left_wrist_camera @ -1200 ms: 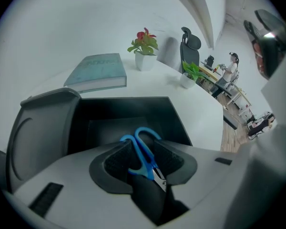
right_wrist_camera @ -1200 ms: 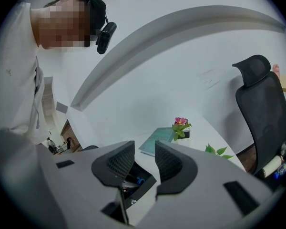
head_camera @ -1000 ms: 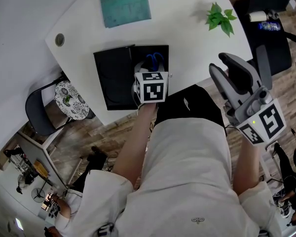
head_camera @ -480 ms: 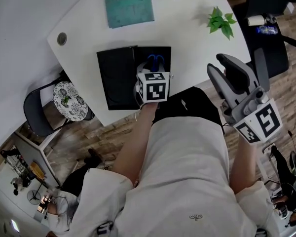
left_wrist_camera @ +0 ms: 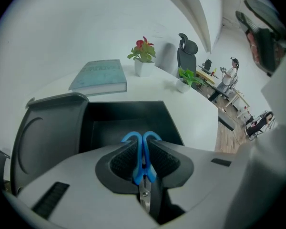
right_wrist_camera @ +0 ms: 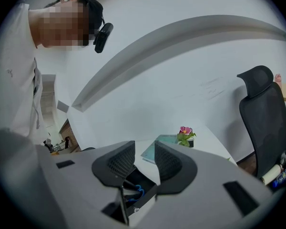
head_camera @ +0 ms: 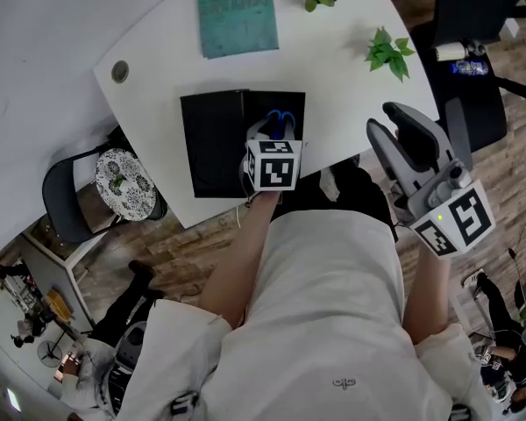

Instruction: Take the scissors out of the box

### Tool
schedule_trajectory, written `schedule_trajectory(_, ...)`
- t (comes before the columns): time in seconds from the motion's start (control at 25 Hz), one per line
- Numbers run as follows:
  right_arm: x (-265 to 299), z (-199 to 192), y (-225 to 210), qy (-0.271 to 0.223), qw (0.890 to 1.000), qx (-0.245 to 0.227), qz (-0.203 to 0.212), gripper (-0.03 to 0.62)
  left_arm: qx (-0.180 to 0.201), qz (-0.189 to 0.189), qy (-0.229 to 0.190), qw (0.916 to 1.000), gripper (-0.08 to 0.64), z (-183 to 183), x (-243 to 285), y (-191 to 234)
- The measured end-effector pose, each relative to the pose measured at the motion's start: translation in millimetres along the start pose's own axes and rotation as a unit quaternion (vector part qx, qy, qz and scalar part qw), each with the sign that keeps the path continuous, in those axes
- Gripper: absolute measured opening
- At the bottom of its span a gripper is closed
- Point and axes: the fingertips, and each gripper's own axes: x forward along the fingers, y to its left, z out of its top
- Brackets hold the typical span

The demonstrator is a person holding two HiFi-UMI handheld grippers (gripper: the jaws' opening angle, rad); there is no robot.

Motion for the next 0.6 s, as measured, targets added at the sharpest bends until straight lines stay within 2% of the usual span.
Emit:
schedule_trajectory(0.2,-6.3,6.4,4.6,-0.005,1.0,-0.009,0.013,0.135,0.002,0.004,-0.017,0.9998,0.089,5.2,-14.8,-5.0)
schedule_trajectory(0.6,-28.4,16.9,8.1,-0.013,0.998,-0.026,0.061,0.135,-0.018,0.049,-0.048,0.9975,0.087,11.4,-48.3,-7.2)
